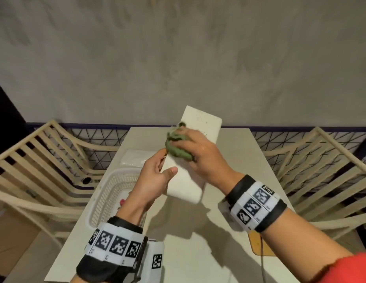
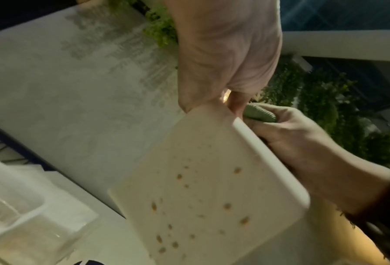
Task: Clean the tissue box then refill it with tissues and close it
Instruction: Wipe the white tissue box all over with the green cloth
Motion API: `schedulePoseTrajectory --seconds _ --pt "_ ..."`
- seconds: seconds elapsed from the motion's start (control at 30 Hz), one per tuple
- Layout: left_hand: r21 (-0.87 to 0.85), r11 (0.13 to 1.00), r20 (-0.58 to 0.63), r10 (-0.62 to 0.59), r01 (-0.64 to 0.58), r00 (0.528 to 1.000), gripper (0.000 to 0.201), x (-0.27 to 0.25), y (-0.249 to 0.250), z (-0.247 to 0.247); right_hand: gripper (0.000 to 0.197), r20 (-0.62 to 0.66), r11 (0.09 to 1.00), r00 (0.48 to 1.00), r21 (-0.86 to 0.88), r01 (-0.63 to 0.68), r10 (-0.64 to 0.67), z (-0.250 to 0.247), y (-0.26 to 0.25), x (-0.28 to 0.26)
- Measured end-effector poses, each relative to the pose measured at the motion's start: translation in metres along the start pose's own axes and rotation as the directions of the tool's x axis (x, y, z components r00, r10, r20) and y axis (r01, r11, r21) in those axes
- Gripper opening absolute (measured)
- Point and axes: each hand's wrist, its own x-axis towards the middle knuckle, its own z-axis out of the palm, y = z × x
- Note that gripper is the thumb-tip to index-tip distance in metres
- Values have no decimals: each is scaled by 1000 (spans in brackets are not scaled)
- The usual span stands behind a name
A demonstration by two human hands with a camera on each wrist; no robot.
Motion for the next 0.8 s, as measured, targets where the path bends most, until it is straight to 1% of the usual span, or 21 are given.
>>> schedulePoseTrajectory --seconds 0.07,0.1,0.13,0.17,0.2,0.23,0.27,0.33,0.37,0.4,0.43,0.47,0.5,0.53,0.57,0.6,0.63,0.67,0.73,0.77,0.8 --pt "21 1000 -7 -2 2 1000 50 -2 1 -1 32 90 992 988 12 123 -123 -7 3 -16" --pt "22 1000 11 -14 14 1000 49 -4 -1 0 32 106 994 988 9 111 -112 -14 10 -20" --pt "33 999 30 -31 30 999 46 -6 -3 2 35 85 999 995 -11 50 -49 -21 17 -17" --pt "45 998 41 -43 42 998 45 -8 -5 5 37 27 999 999 -40 -24 25 -26 20 -11" --pt "53 998 40 -48 46 998 45 -8 -6 7 39 -16 996 998 -53 -67 66 -26 19 -4" --pt "36 998 22 -49 48 999 46 -8 -6 9 39 -18 998 999 -48 -51 50 -22 14 -2" --pt "2 999 -7 -51 51 999 48 -8 -6 9 37 18 1000 1000 -22 12 -11 -14 6 -5" --pt "-35 999 -27 -31 30 999 50 -6 -5 4 28 113 984 978 5 177 -176 -8 6 -29" --pt "-29 999 -16 -24 24 1000 51 -8 -4 2 24 131 983 975 -11 183 -180 -17 13 -37" --pt "-16 1000 -3 -18 18 1000 51 -9 -5 1 24 97 993 989 -28 117 -113 -28 22 -38" --pt "-3 1000 9 -15 15 1000 50 -9 -6 2 28 27 998 1000 -59 14 -13 -37 30 -33" --pt "2 1000 17 -19 19 1000 49 -10 -8 3 34 -35 995 997 -74 -71 68 -42 30 -26" --pt "-6 1000 12 -22 22 1000 49 -9 -9 5 36 -59 993 994 -78 -93 88 -38 27 -20" --pt "-26 999 -7 -21 20 1000 47 -7 -9 5 33 -23 996 999 -72 -49 48 -29 17 -19" --pt "-54 999 -26 -5 3 1000 44 -5 -9 2 28 31 997 998 -52 49 -48 -18 9 -25" --pt "-66 998 -42 13 -15 999 42 -3 -9 -2 24 76 989 986 -26 148 -146 -13 5 -35" --pt "-64 998 -45 21 -23 999 41 -3 -7 -5 25 106 981 975 -5 195 -194 -18 9 -44" --pt "-54 998 -39 24 -26 999 41 -4 -6 -6 26 98 984 980 4 176 -176 -29 16 -46" --pt "-36 999 -19 19 -19 1000 42 -5 -7 -4 31 -26 998 999 -58 19 -21 -45 32 -33" --pt "-34 999 -13 4 -5 1000 44 -6 -7 0 32 -71 996 997 -81 -43 38 -46 30 -23" --pt "-45 999 -19 -12 11 1000 46 -6 -7 3 32 -74 995 997 -92 -45 38 -39 23 -17"
